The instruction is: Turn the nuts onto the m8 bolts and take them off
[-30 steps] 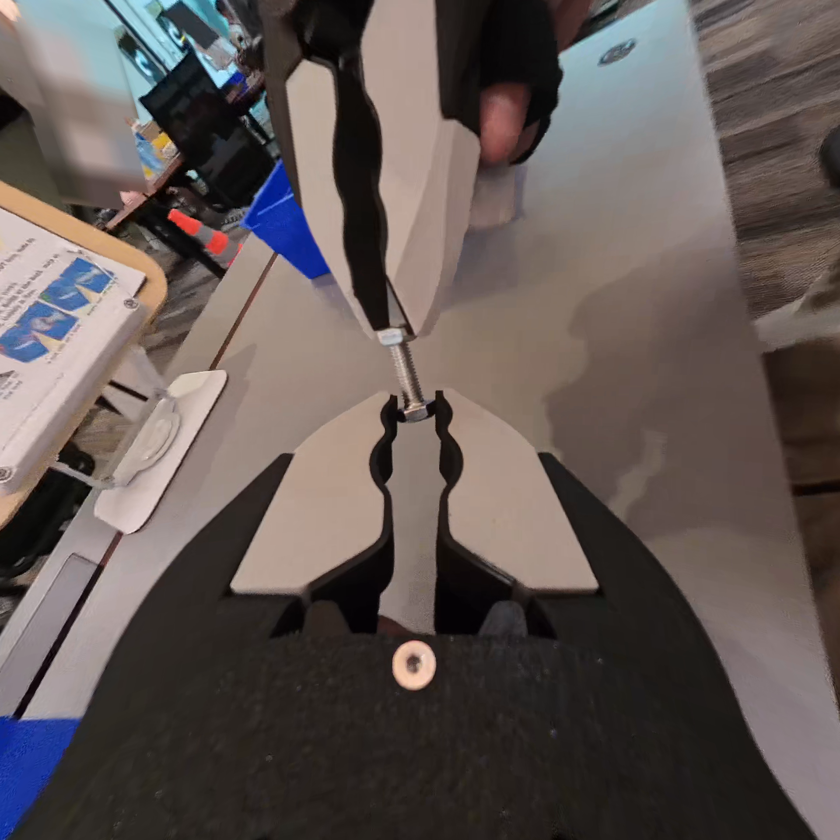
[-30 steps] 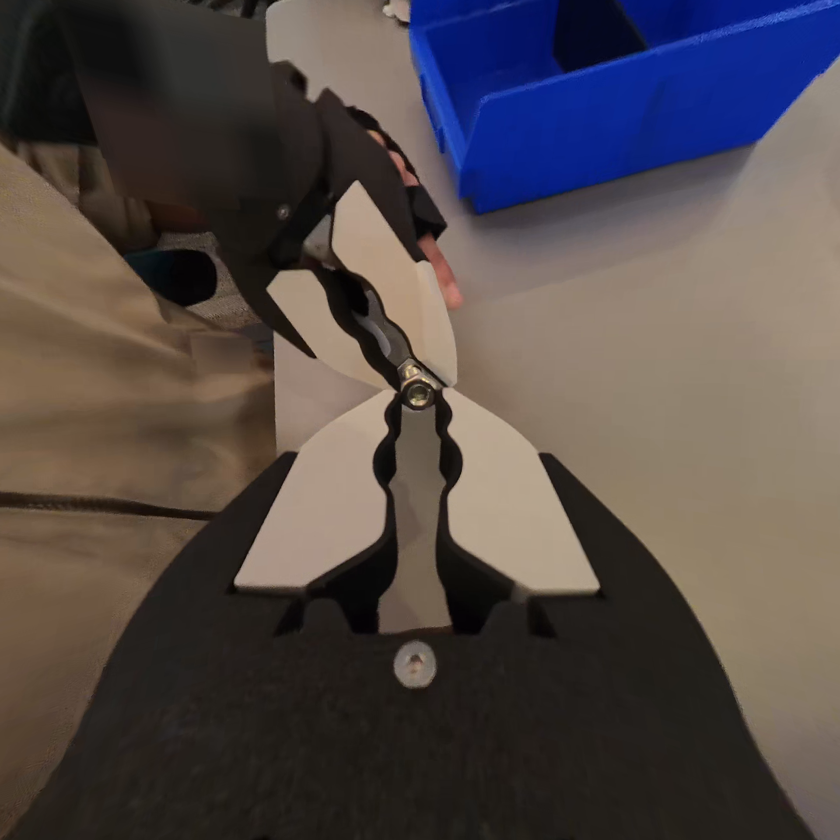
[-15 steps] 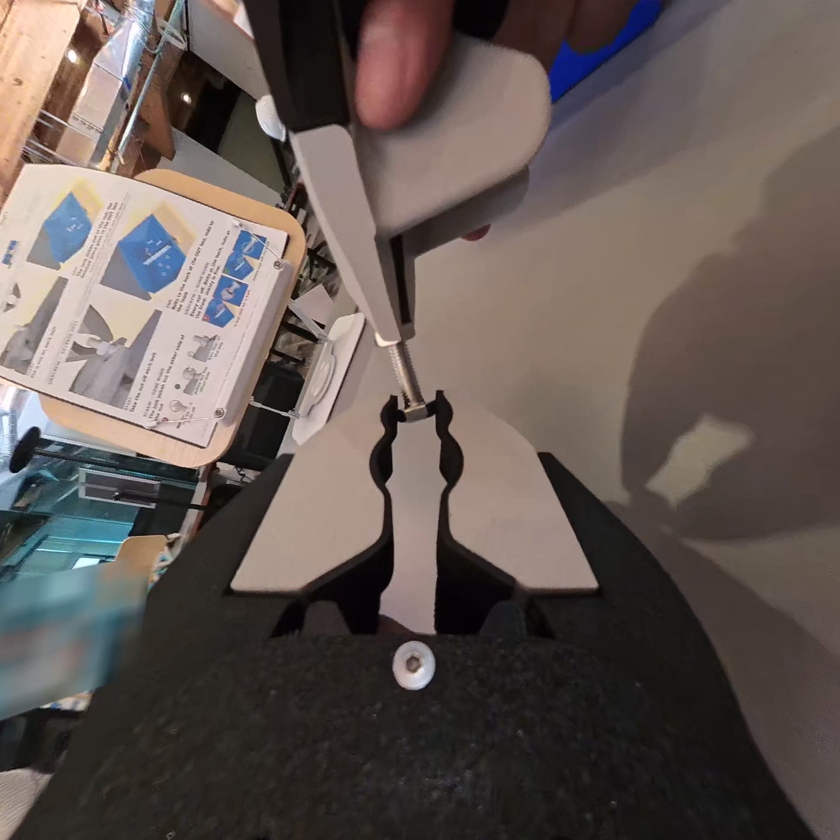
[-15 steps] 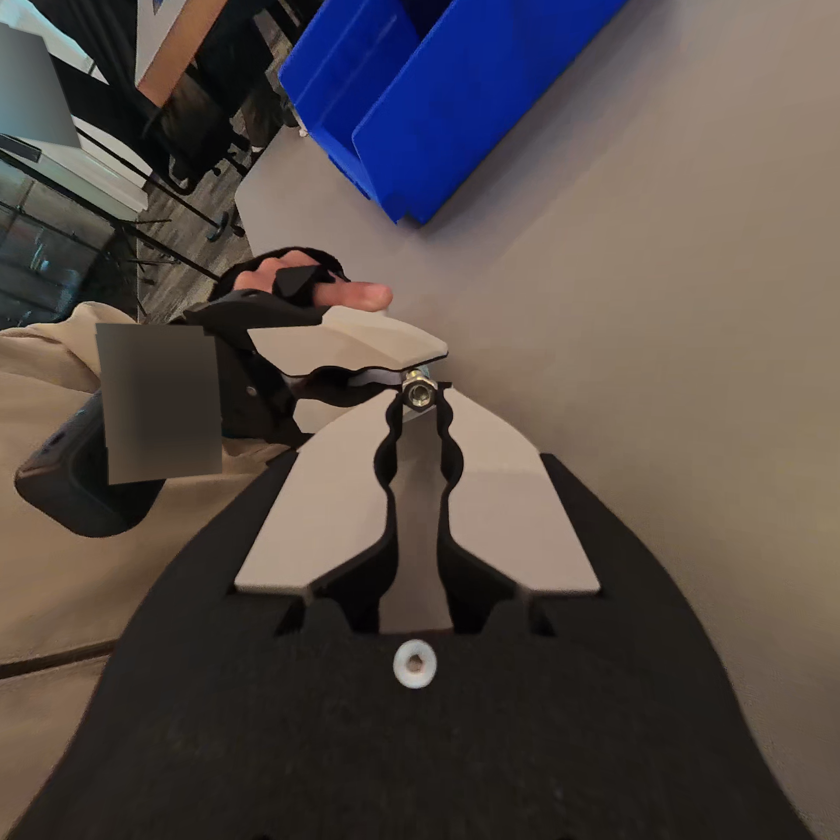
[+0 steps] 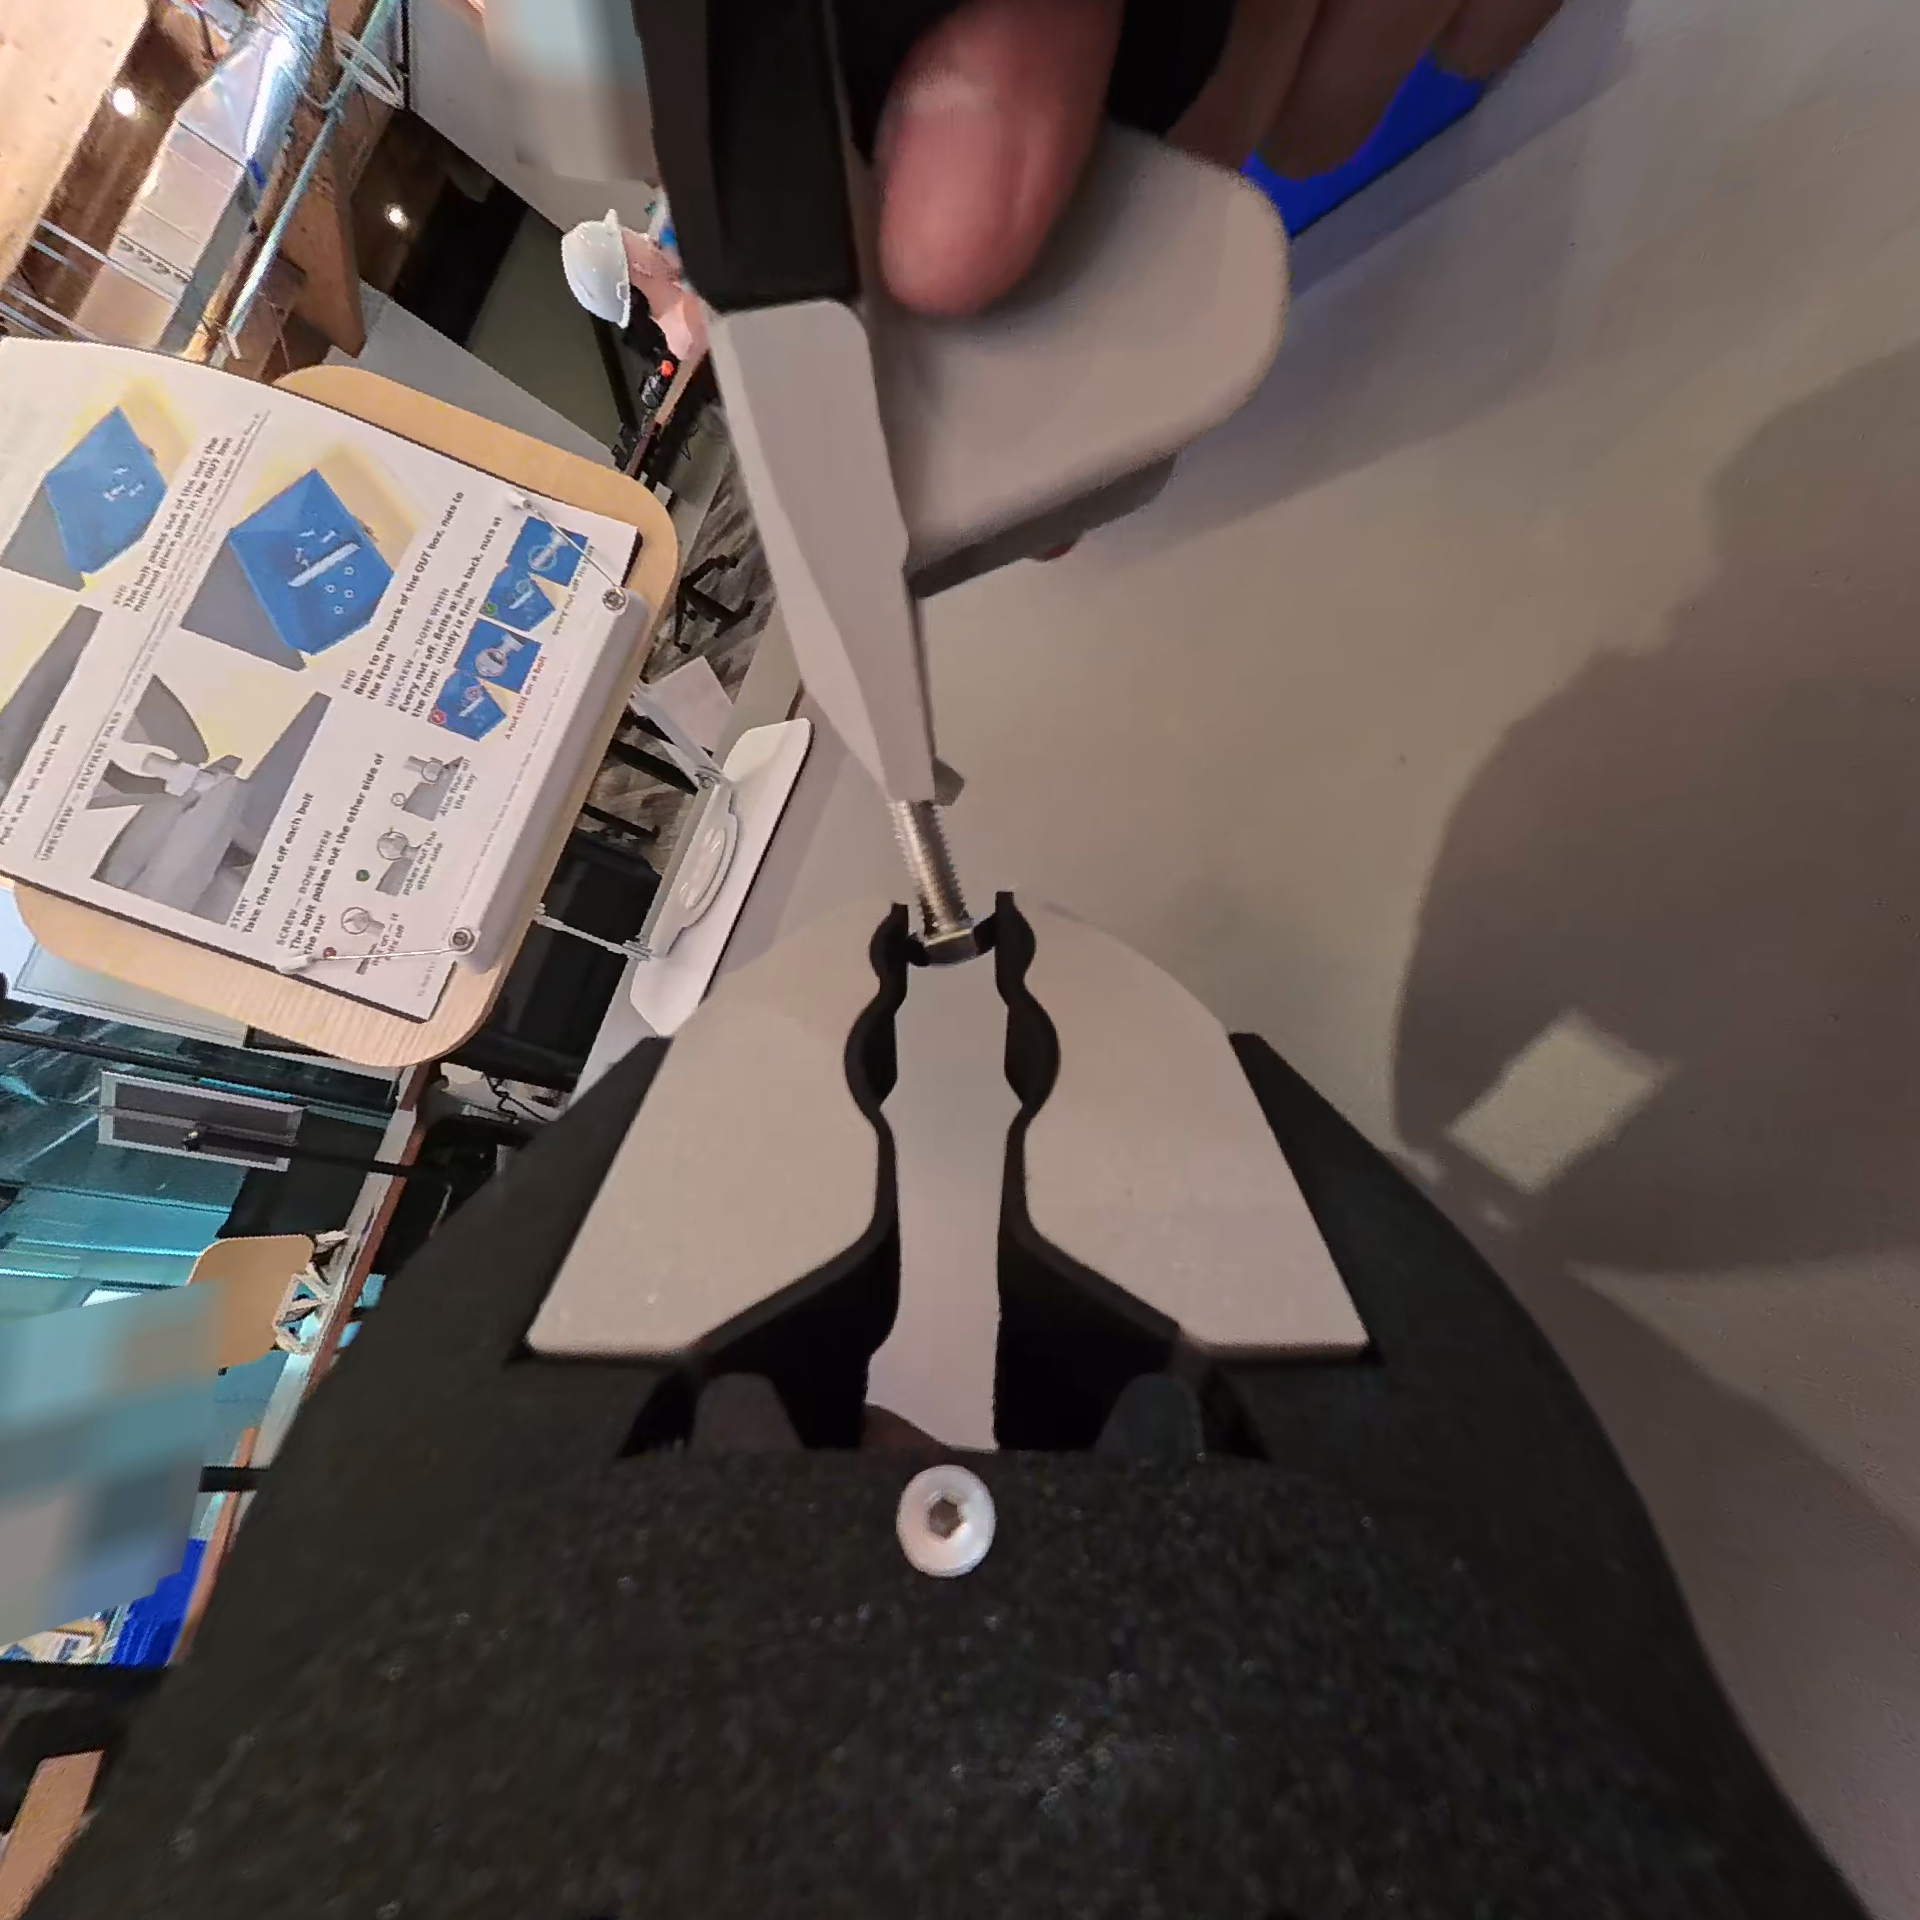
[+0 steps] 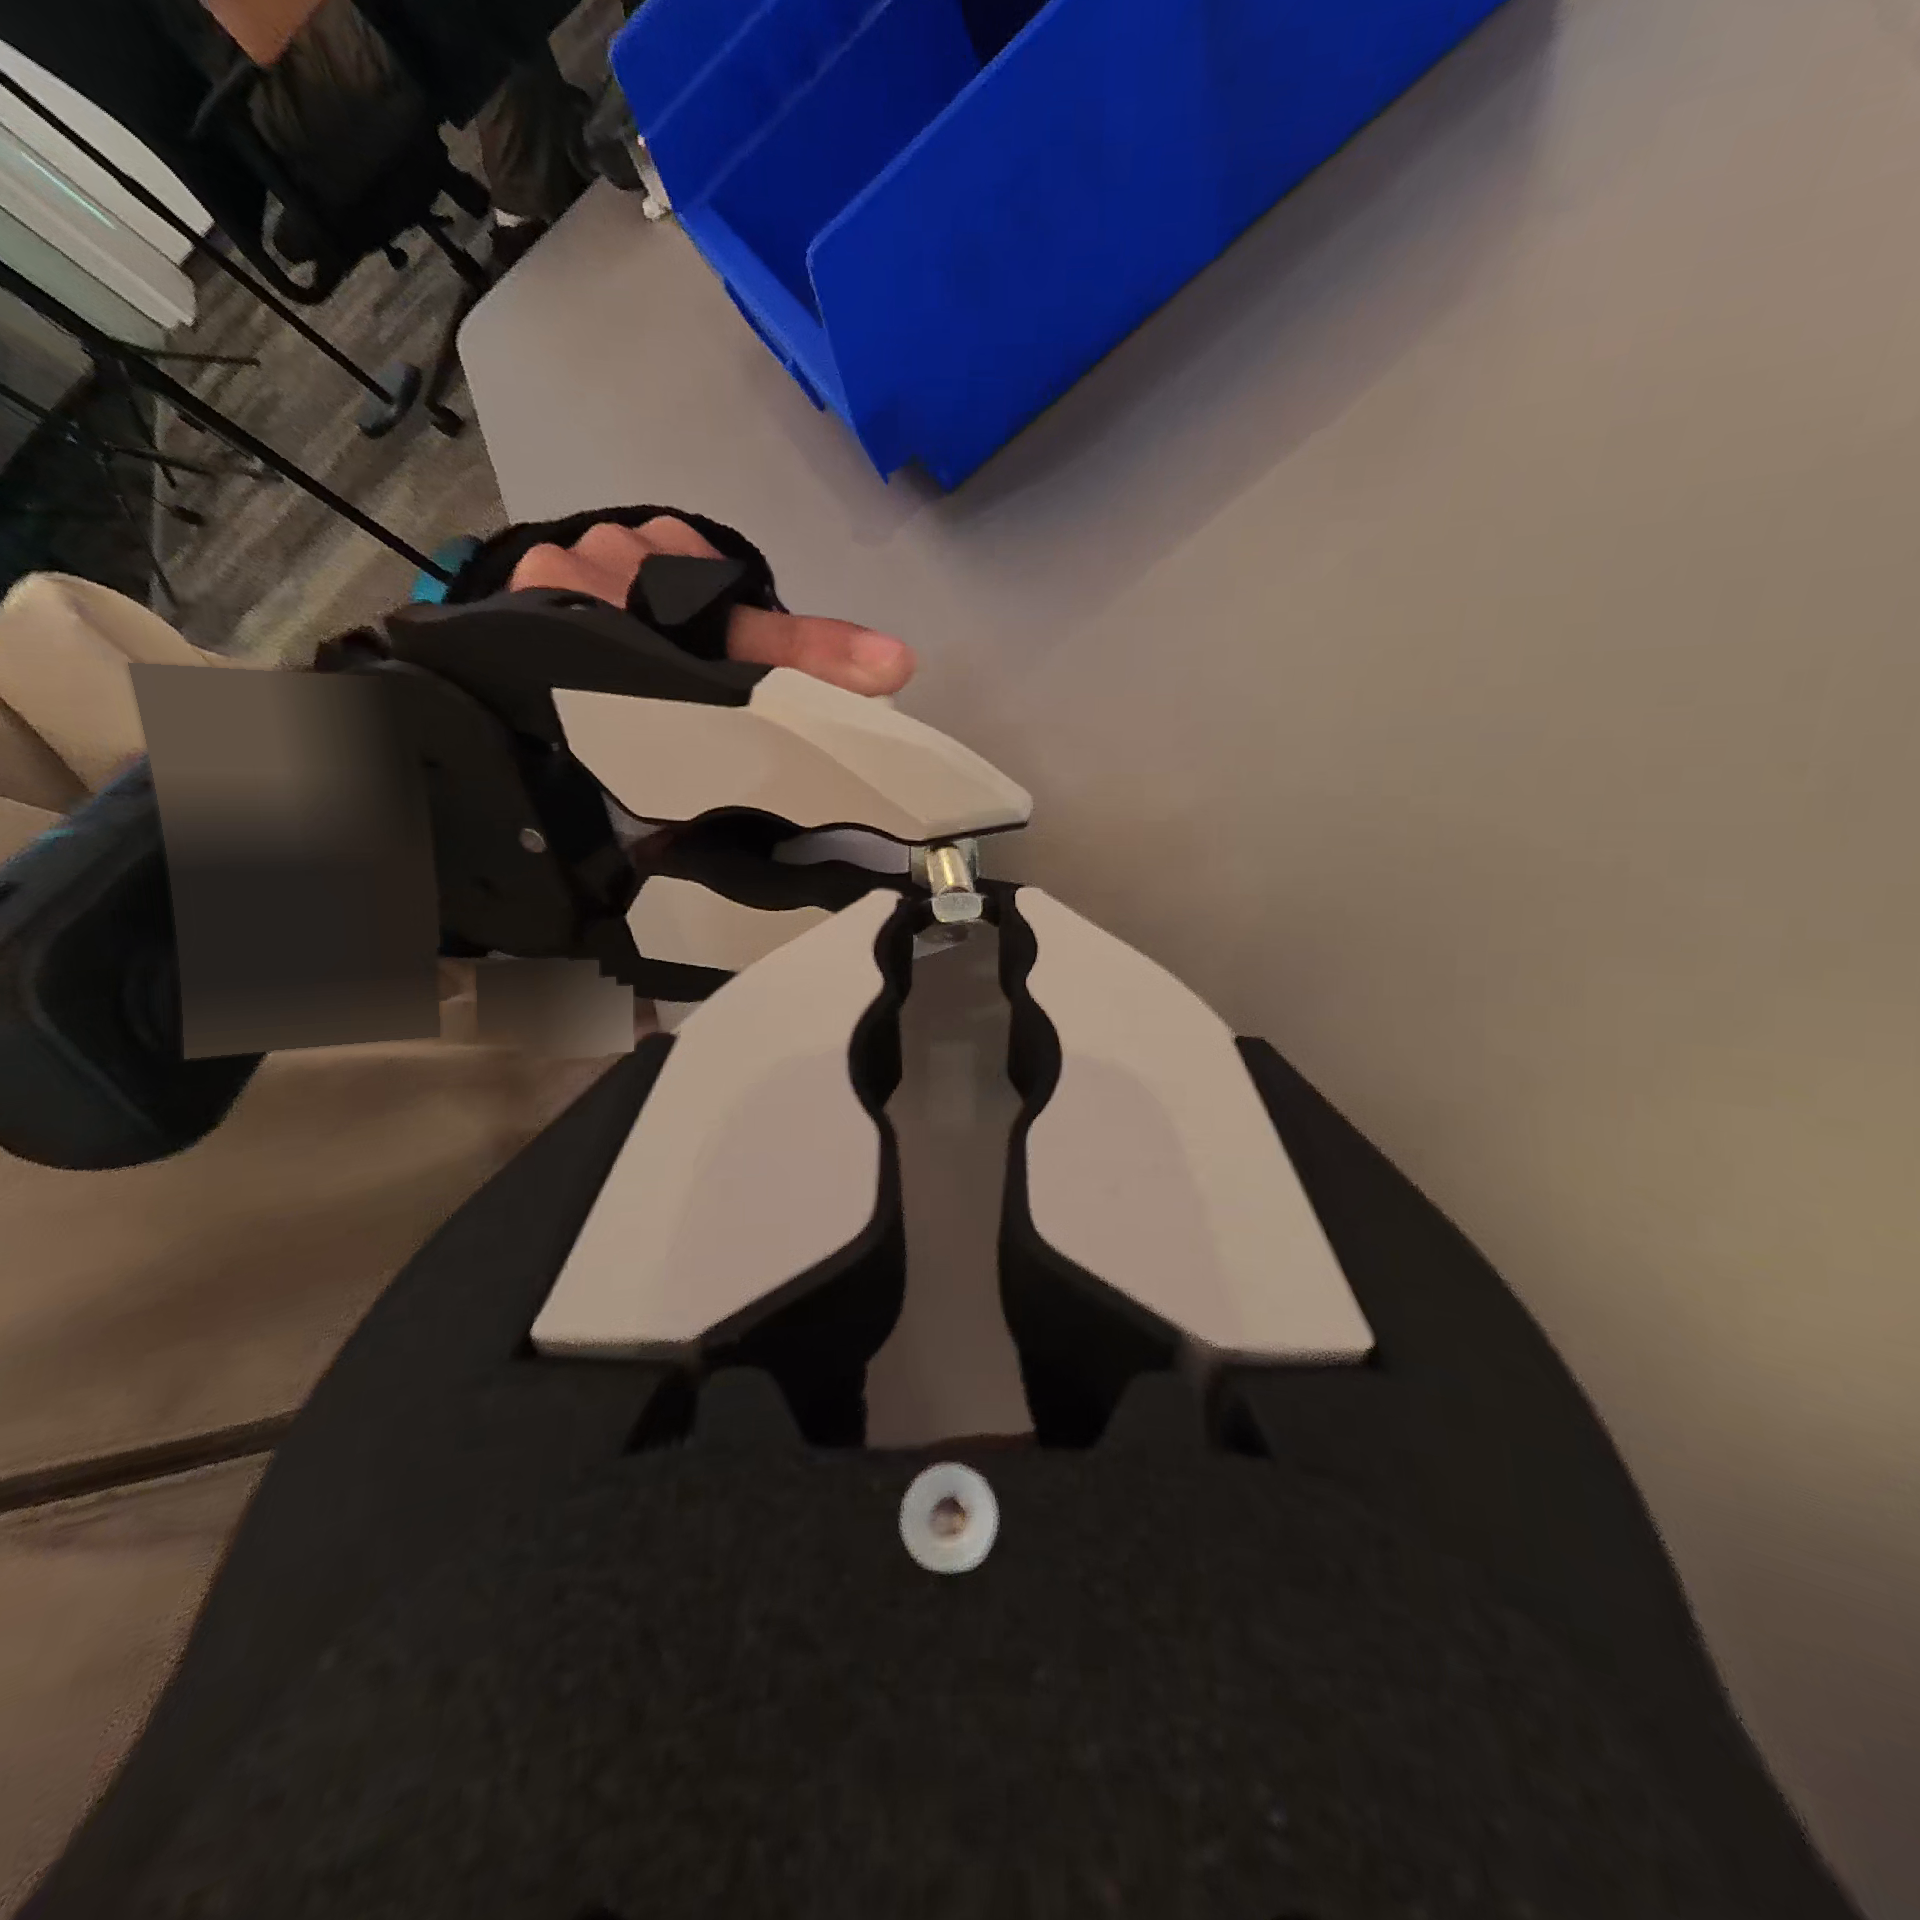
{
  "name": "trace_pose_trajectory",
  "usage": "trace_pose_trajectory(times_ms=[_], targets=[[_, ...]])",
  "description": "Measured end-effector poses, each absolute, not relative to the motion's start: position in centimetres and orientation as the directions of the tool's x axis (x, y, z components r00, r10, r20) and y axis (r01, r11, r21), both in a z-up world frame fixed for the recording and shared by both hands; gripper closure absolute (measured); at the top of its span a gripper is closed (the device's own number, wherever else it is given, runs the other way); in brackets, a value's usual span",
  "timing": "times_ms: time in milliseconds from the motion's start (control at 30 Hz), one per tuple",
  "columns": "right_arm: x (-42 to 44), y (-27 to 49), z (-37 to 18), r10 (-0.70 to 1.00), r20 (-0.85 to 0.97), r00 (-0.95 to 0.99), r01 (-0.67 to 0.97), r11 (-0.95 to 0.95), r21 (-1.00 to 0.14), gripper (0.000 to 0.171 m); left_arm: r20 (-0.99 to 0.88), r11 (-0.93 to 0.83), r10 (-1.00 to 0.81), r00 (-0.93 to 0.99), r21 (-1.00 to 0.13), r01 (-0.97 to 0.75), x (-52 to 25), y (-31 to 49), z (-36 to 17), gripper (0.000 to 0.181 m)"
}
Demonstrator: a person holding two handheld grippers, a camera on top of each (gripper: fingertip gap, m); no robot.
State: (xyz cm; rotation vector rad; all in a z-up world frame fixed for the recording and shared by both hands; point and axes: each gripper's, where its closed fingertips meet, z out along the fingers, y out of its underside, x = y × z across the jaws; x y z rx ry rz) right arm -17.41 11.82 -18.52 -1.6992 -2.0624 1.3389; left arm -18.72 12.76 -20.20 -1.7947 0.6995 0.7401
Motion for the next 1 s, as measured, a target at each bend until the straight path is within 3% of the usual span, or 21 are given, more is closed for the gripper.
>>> trace_pose_trajectory(times_ms=[333, 500, 600, 733, 1000], targets=[[-17.1, 12.4, -18.2, 0.855, -0.024, -0.518, 0.587, 0.335, -0.737, 0.156, -0.59, -0.273, -0.295, 0.752, -0.702, -0.658, -18.2, 11.9, -20.4, 0.165], [-16.2, 12.1, -17.6, 0.727, 0.194, -0.658, 0.415, 0.566, -0.712, 0.156, -0.167, -0.295, -0.511, 0.843, -0.888, -0.354, -16.7, 10.6, -19.6, 0.165], [-15.9, 11.9, -17.7, 0.581, 0.394, -0.712, 0.243, 0.73, -0.639, 0.156, 0.113, -0.357, -0.643, 0.758, -0.919, -0.166, -15.5, 9.3, -18.7, 0.165], [-16.1, 11.4, -17.3, 0.405, 0.596, -0.694, 0.085, 0.868, -0.49, 0.156, 0.383, -0.499, -0.705, 0.596, -0.866, -0.034, -14.8, 8.0, -18.7, 0.165], [-15.2, 9.6, -16.7, 0.198, 0.645, -0.738, -0.077, 0.925, -0.373, 0.156, 0.664, -0.688, -0.671, 0.331, -0.723, 0.054, -14.2, 6.7, -18.6, 0.166]])
